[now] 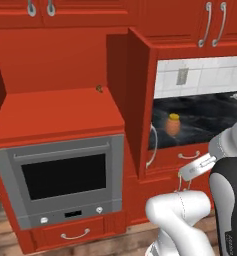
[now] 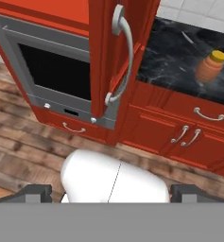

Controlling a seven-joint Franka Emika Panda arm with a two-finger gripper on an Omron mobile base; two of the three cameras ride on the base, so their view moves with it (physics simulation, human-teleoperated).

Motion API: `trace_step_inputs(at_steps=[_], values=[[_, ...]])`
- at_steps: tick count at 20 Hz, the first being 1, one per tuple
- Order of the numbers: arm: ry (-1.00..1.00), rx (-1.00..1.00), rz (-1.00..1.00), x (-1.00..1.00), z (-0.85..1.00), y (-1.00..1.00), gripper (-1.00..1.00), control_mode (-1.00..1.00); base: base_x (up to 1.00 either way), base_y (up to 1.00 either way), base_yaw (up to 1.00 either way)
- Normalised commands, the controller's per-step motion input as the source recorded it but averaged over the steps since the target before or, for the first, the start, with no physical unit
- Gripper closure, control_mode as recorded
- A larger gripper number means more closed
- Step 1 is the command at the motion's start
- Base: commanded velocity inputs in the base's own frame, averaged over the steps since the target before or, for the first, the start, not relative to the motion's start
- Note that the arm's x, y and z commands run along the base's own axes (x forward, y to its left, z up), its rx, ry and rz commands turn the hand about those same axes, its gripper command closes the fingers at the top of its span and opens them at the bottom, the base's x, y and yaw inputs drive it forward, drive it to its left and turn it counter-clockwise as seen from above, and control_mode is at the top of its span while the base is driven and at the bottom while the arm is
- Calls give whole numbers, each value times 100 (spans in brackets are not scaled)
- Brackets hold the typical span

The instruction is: Pick the honey bottle and boxed food from the counter and place them in the cabinets closest to them.

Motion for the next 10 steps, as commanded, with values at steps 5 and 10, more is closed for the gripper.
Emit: trace_step_inputs(at_steps=[5,10], values=[[0,0,0,0,0,0,-100,100,1,-66,-3],[0,0,0,0,0,0,-100,100,4,-64,-4]])
